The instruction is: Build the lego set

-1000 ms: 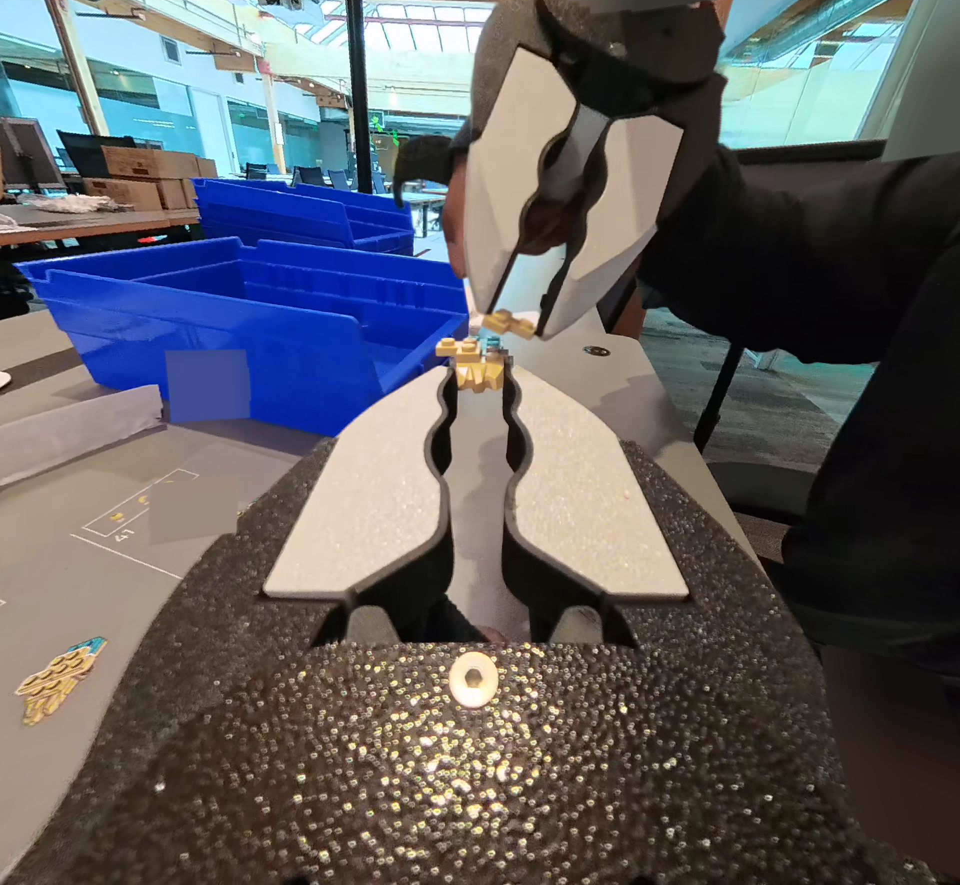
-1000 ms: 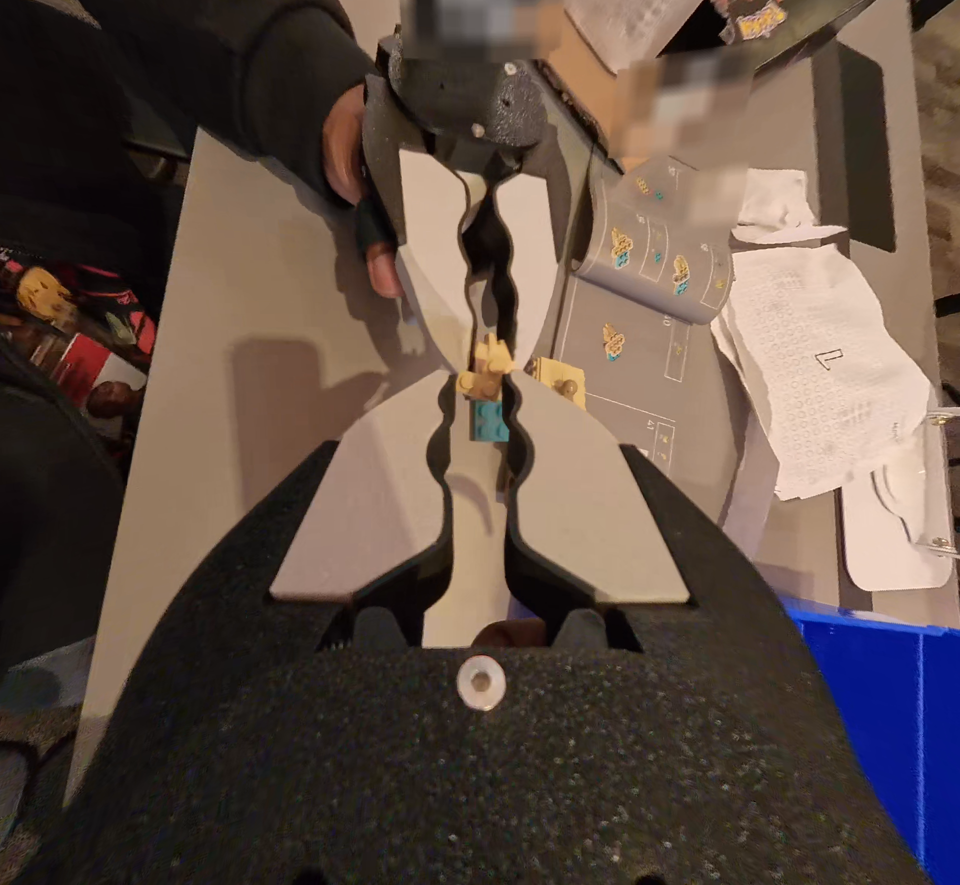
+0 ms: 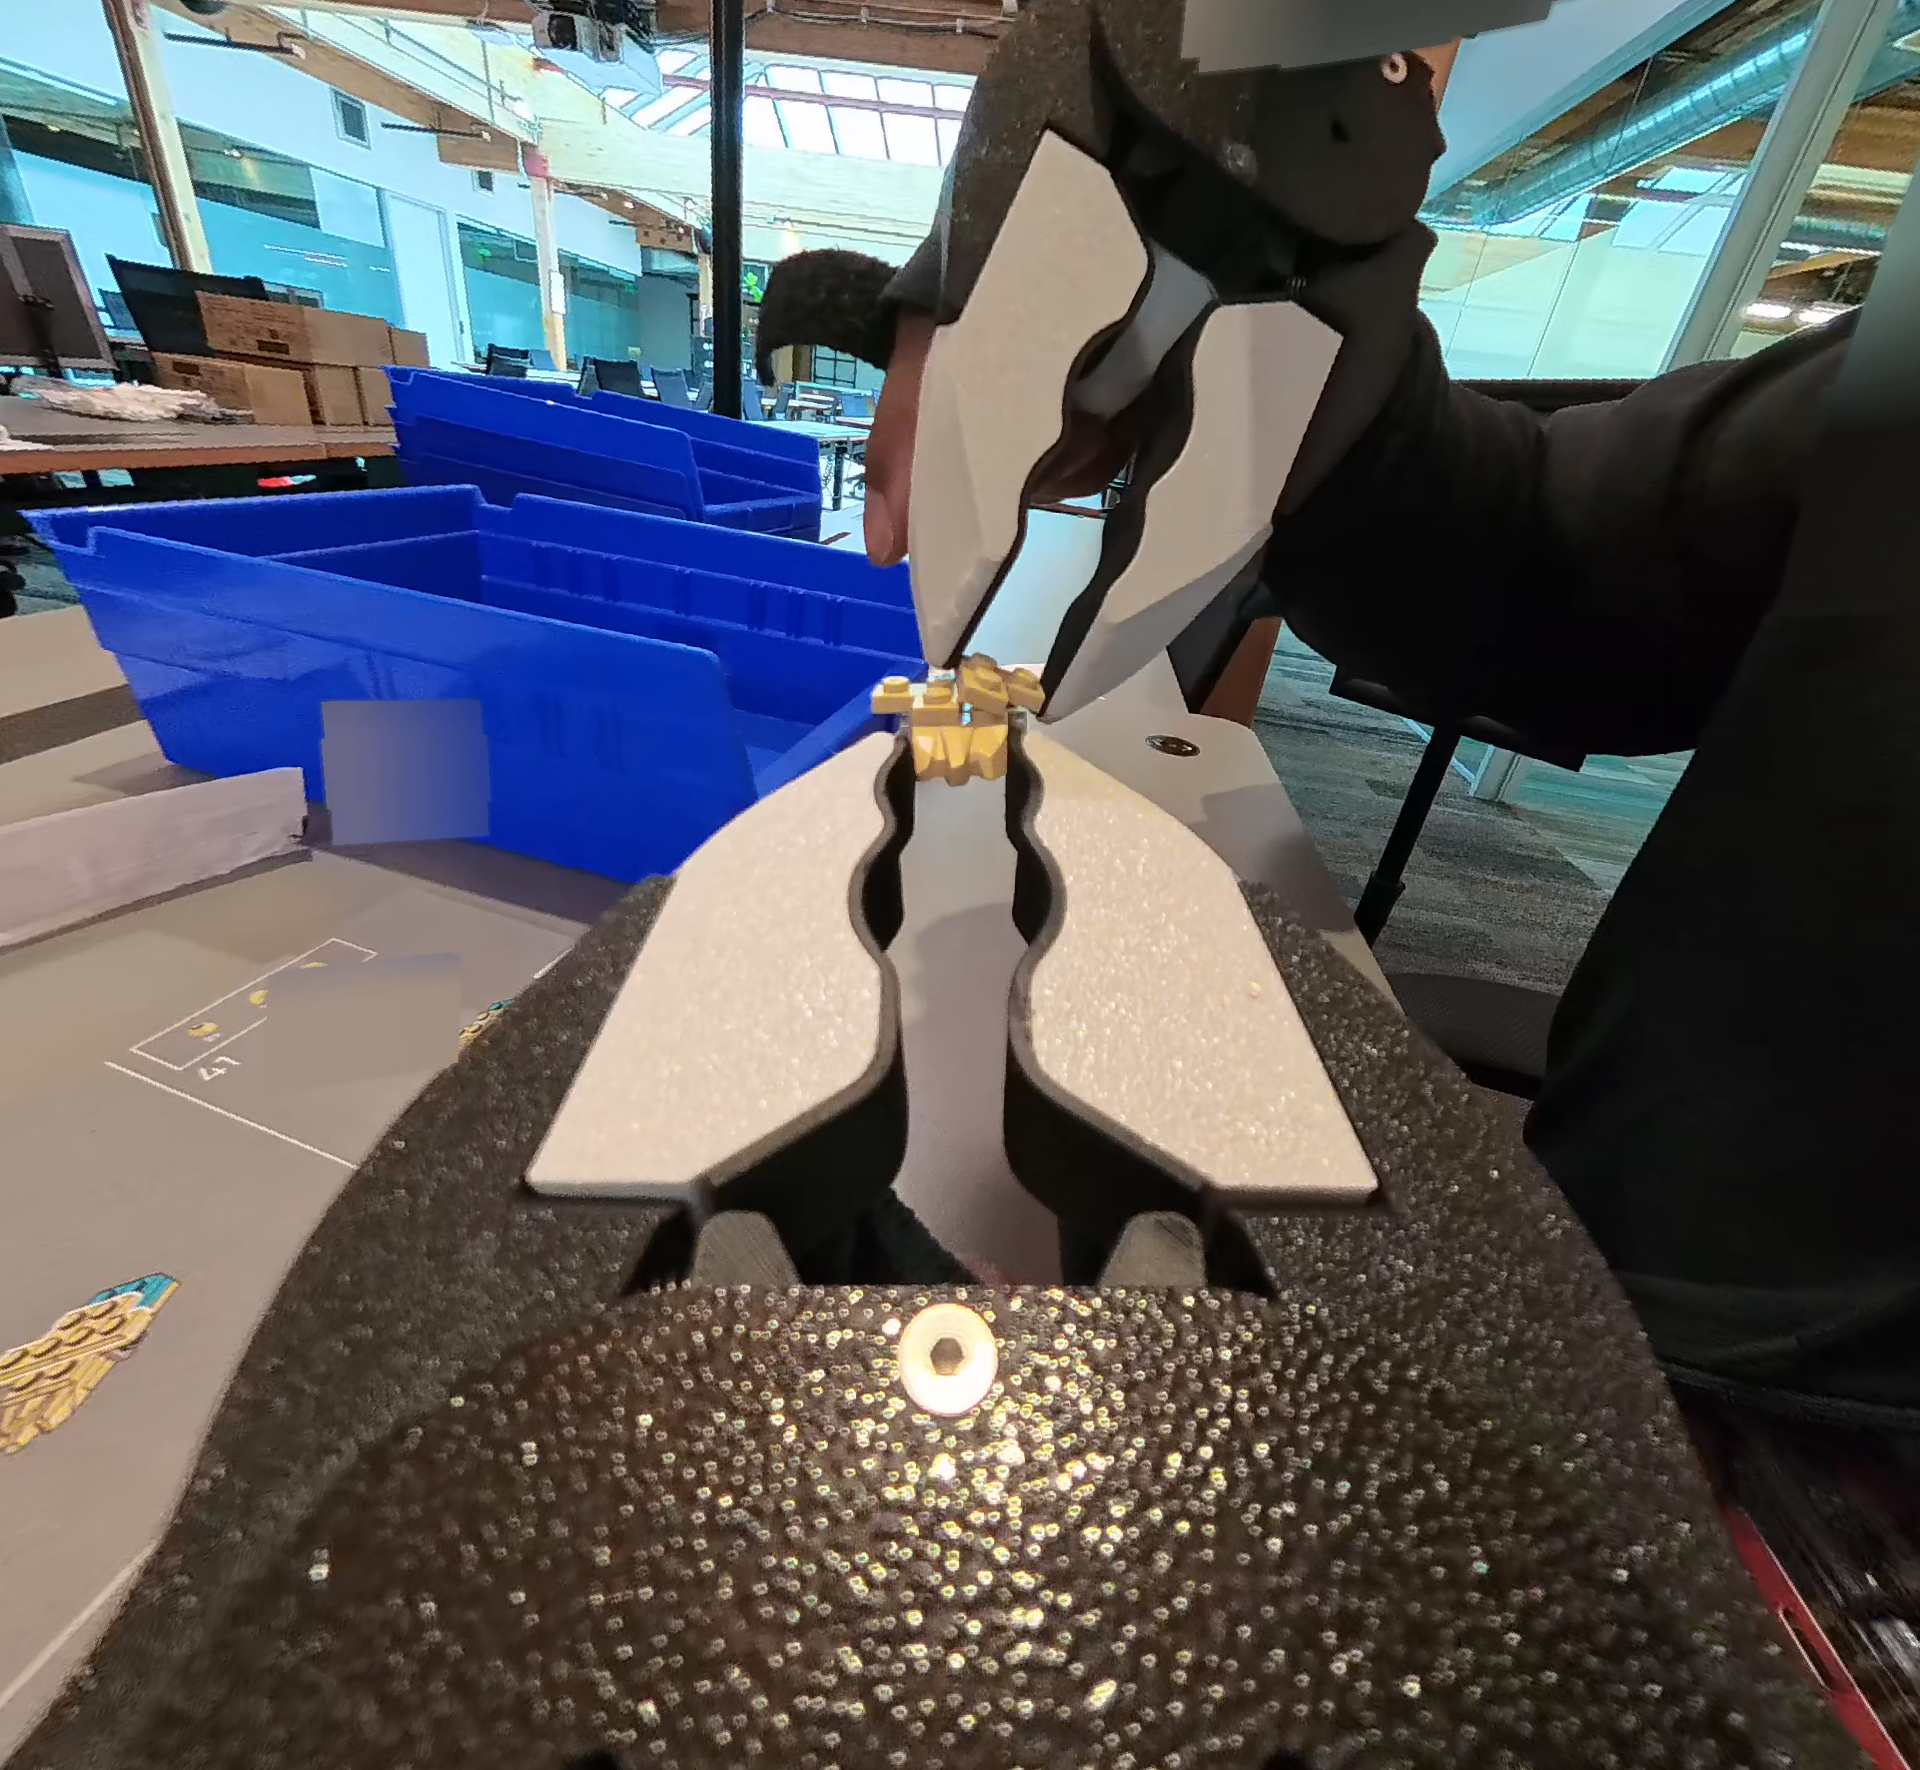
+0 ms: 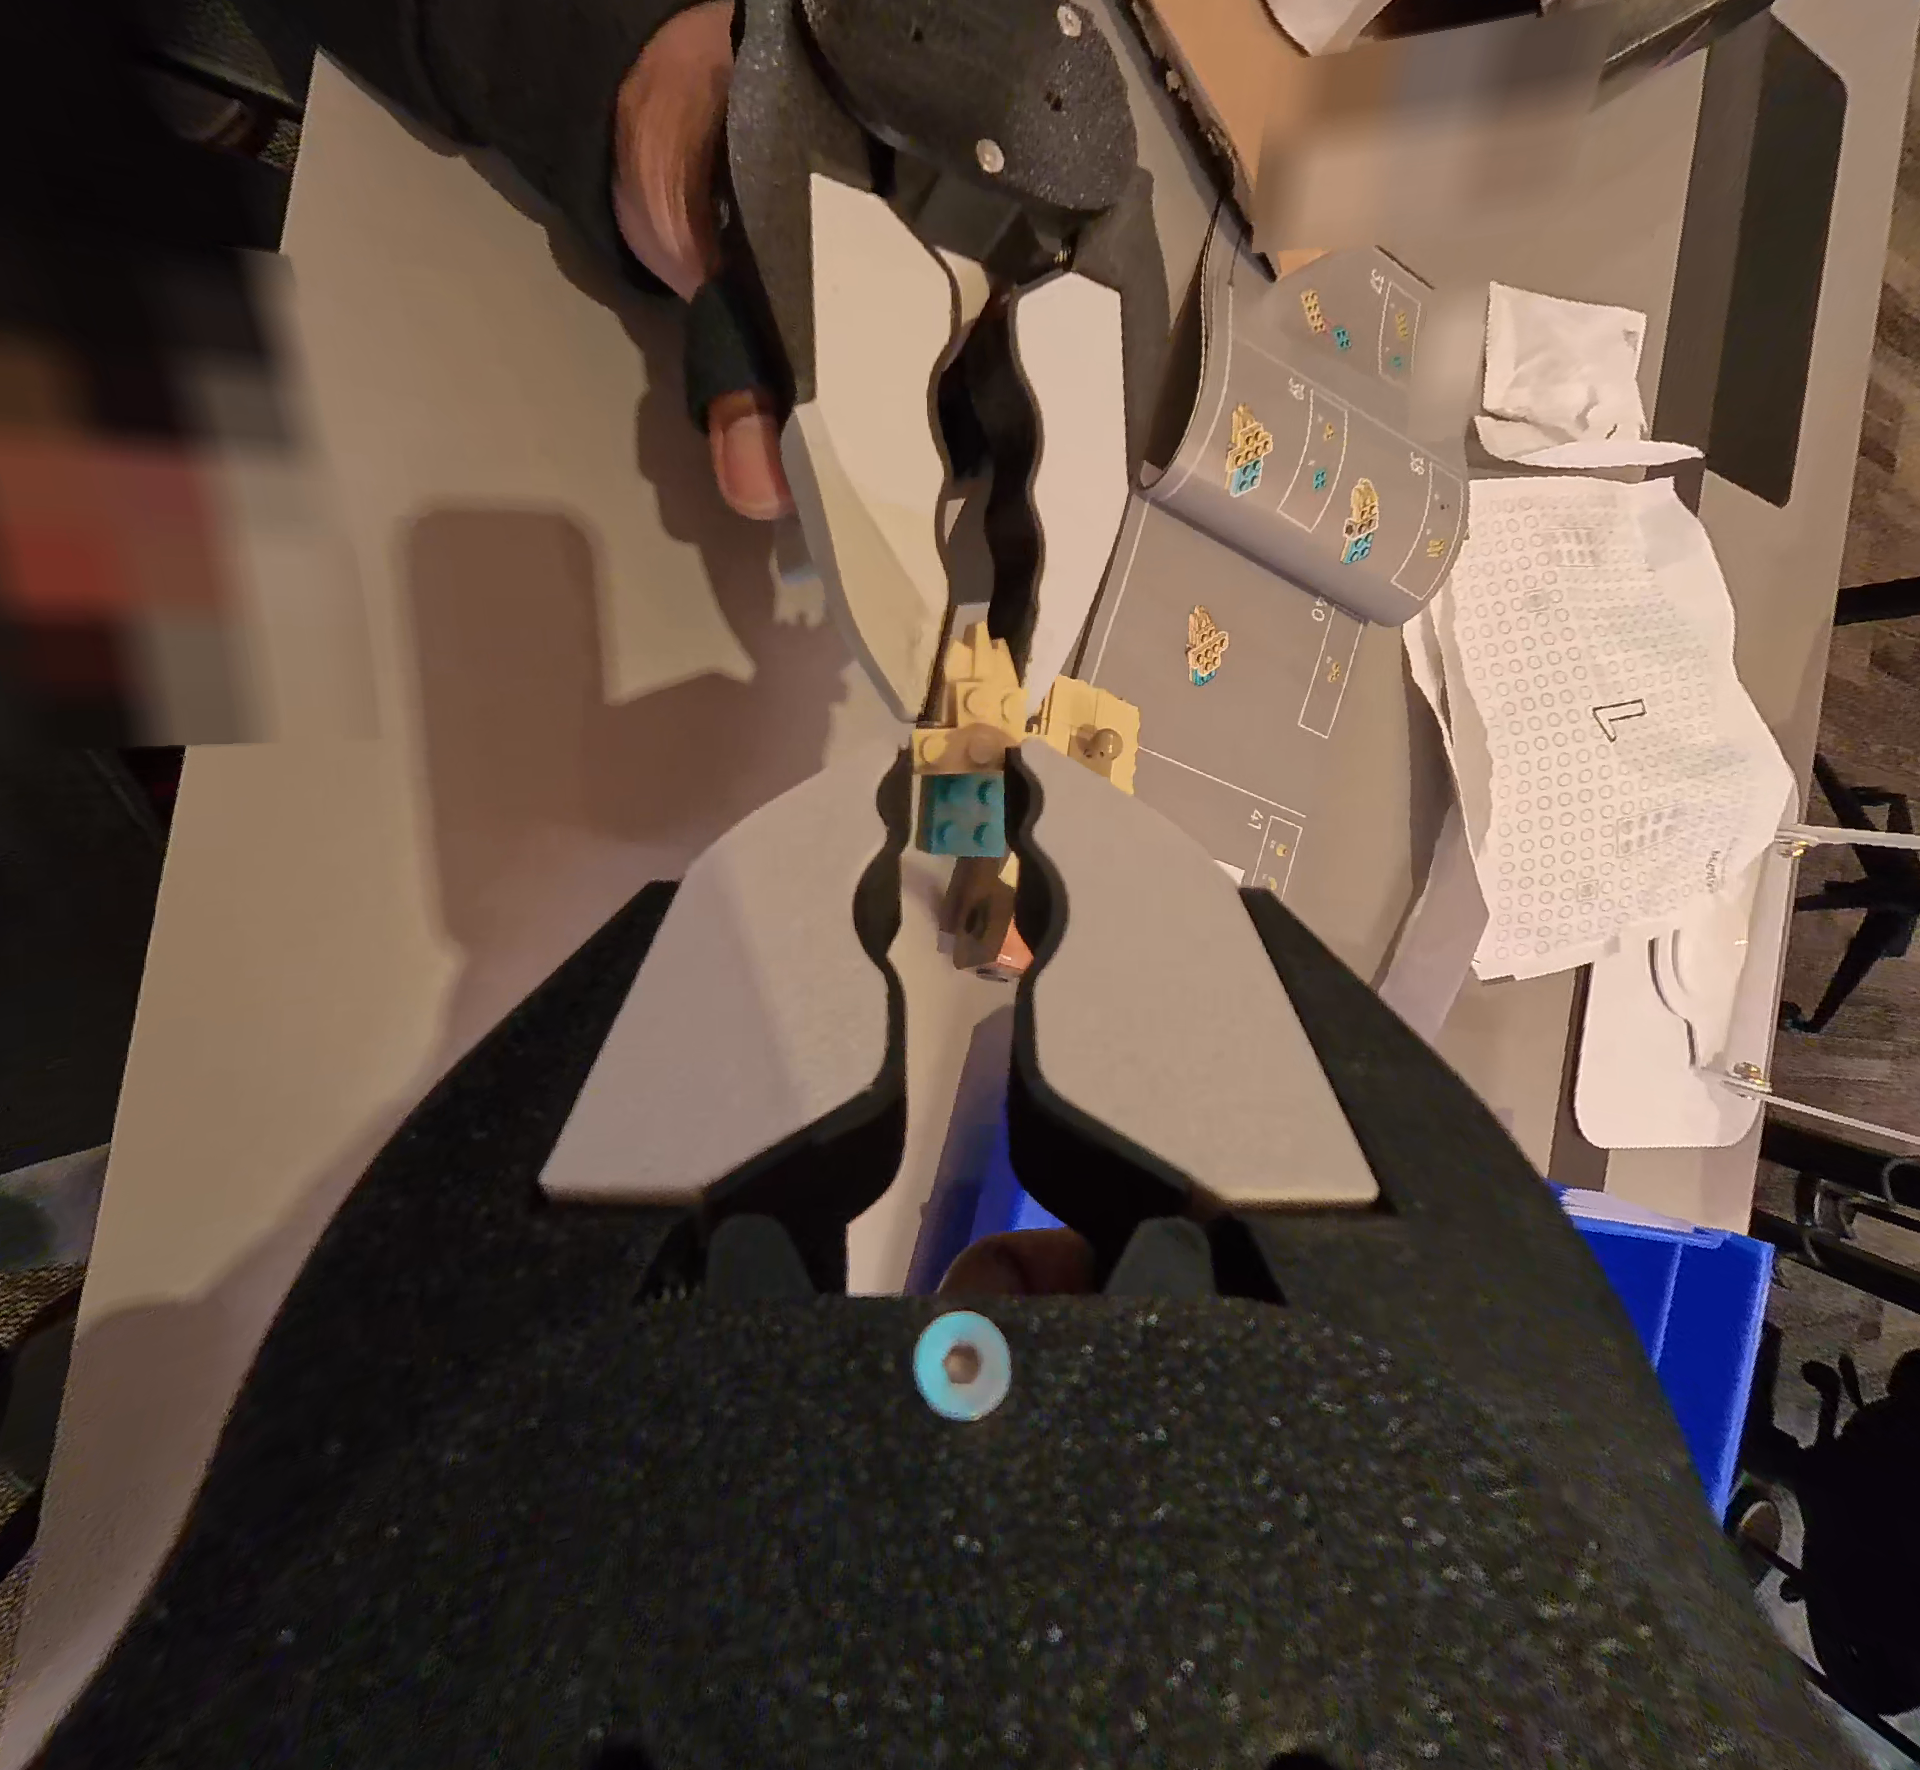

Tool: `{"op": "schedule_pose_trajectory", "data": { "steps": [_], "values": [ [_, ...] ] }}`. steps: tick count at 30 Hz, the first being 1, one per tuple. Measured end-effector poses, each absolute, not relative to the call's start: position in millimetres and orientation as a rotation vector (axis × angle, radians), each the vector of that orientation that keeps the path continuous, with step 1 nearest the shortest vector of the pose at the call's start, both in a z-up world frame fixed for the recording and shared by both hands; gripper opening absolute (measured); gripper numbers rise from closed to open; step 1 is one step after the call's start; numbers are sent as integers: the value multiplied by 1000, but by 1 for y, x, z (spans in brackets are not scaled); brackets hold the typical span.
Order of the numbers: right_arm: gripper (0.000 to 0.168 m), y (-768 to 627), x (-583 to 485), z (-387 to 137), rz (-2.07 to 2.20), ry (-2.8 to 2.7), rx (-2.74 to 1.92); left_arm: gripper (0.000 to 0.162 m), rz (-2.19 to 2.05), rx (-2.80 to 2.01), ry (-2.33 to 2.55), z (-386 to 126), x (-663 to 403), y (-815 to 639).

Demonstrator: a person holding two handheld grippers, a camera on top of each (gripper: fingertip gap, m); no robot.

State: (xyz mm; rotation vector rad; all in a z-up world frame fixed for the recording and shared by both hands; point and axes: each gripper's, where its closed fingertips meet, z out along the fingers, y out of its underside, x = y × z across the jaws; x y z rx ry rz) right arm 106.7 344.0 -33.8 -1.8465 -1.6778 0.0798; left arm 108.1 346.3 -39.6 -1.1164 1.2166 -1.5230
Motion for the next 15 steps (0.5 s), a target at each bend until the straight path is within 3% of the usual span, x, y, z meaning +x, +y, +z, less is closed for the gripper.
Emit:
{"op": "schedule_pose_trajectory", "data": {
  "steps": [15],
  "values": [
    [25, 342, 102, -30, 37, -1674, -1784, 16, -1536, -1127, 1211, -40, 109, 347]
  ]
}}
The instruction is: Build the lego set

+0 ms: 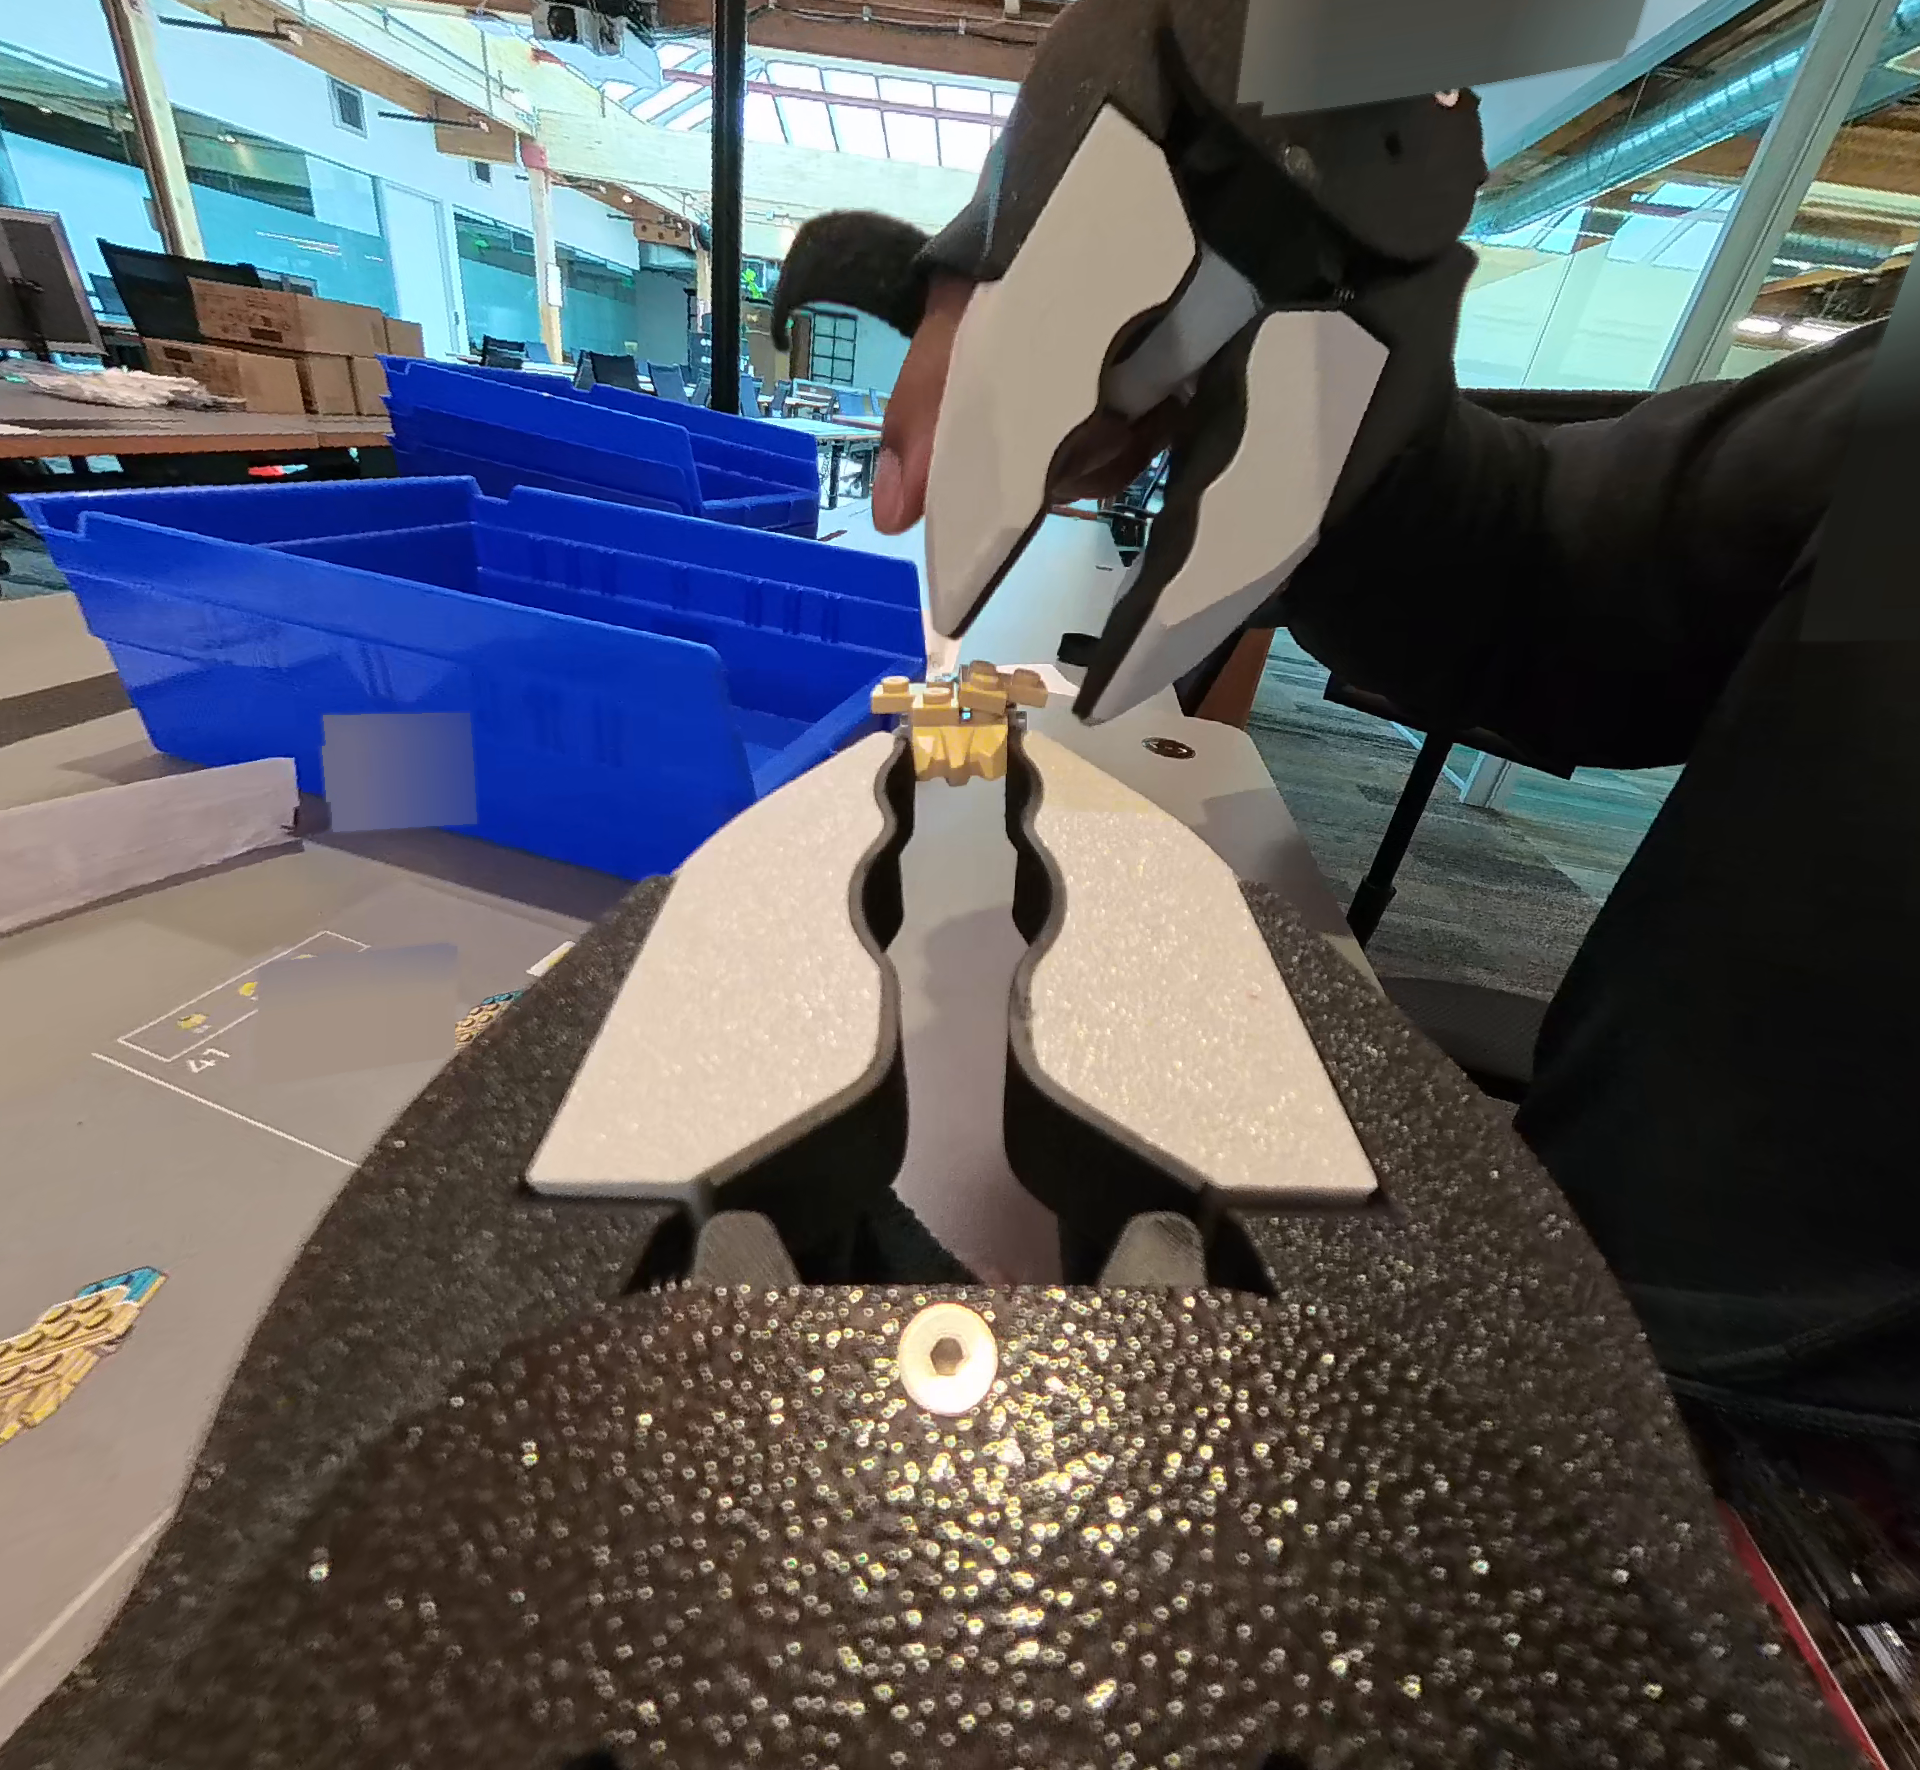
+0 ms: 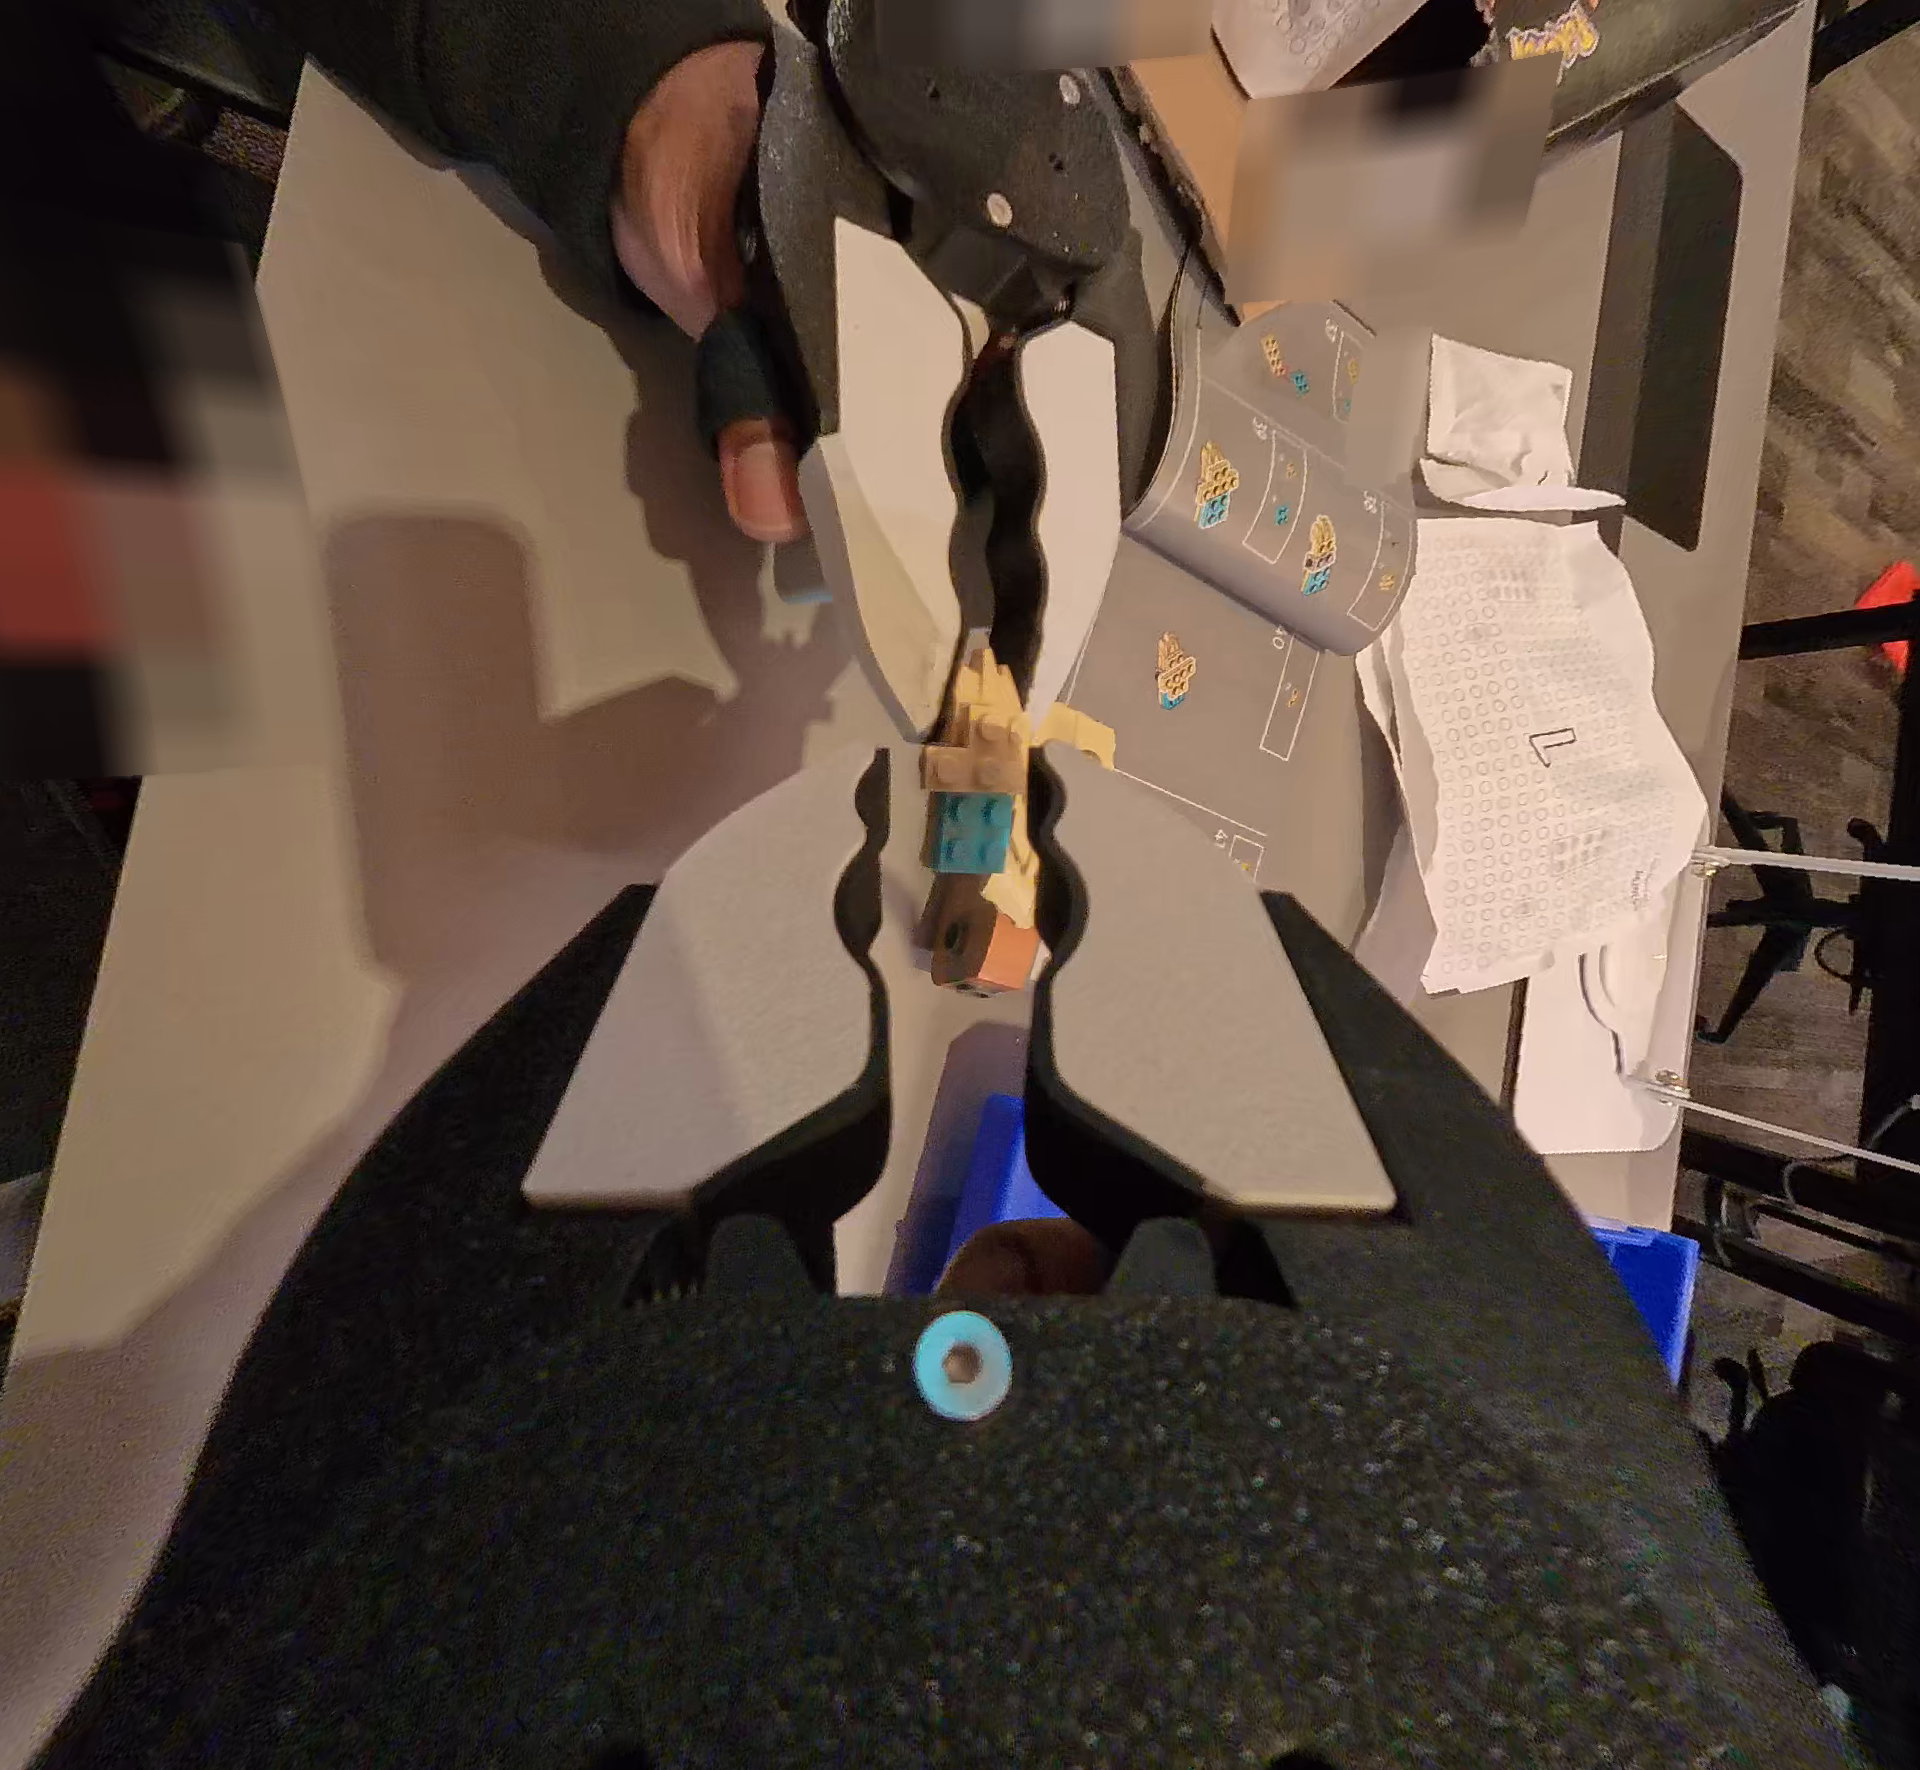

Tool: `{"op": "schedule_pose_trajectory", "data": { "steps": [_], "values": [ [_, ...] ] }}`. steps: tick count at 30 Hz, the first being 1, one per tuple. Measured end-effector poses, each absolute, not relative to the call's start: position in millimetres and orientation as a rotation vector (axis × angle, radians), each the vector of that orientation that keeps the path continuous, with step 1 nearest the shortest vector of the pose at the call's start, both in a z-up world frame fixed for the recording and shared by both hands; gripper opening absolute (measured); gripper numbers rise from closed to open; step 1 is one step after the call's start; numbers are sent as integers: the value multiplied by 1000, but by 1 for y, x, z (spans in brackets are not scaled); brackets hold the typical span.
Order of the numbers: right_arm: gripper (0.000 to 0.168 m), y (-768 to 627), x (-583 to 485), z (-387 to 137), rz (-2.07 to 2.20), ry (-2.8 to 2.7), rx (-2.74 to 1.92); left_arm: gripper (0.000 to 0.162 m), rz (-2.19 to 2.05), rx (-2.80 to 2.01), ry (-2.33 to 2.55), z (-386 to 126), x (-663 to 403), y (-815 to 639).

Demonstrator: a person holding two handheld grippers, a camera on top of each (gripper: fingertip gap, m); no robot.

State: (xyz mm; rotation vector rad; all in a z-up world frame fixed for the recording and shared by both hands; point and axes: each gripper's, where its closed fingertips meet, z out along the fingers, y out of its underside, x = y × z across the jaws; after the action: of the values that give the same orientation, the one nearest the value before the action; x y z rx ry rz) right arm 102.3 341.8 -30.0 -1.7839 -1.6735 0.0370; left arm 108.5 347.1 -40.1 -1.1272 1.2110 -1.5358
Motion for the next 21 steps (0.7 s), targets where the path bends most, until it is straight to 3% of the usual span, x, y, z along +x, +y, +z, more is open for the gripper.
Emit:
{"op": "schedule_pose_trajectory", "data": {
  "steps": [21],
  "values": [
    [25, 343, 98, -34, -47, -1665, -1720, 16, -1529, -1144, 1172, -38, 107, 354]
  ]
}}
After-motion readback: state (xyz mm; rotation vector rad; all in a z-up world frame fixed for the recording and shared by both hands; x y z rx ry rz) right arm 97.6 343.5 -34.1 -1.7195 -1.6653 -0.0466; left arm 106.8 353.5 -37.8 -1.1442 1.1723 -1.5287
